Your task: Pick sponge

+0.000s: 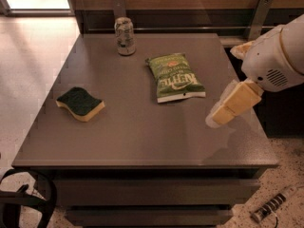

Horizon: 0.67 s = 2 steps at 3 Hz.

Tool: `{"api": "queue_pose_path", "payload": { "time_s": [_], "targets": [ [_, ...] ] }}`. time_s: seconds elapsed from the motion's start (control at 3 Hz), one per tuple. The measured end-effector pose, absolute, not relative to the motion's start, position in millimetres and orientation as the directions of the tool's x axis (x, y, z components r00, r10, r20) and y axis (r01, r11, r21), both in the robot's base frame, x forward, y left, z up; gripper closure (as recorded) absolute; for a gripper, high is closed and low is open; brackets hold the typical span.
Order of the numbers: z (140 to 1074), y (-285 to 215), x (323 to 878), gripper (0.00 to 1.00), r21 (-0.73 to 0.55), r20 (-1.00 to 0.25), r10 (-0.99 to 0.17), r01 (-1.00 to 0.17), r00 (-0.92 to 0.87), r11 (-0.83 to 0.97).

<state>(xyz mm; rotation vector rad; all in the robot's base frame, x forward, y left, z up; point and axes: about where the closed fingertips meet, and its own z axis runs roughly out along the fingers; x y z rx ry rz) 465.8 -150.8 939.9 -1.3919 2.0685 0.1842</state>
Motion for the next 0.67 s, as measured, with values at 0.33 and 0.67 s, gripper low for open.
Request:
{"api": "queue_pose_path", "payload": {
  "time_s": [0.33,0.67],
  "targets": [
    [928.0,-116.8,483.5,0.00,-0.211,-0.693,-0.697,-0.872,-0.185,0.442],
    [918.3,-77.7,495.5,0.00,-0.215,-0.755,-0.645,-0.883,-0.120,0.417]
  ]
}}
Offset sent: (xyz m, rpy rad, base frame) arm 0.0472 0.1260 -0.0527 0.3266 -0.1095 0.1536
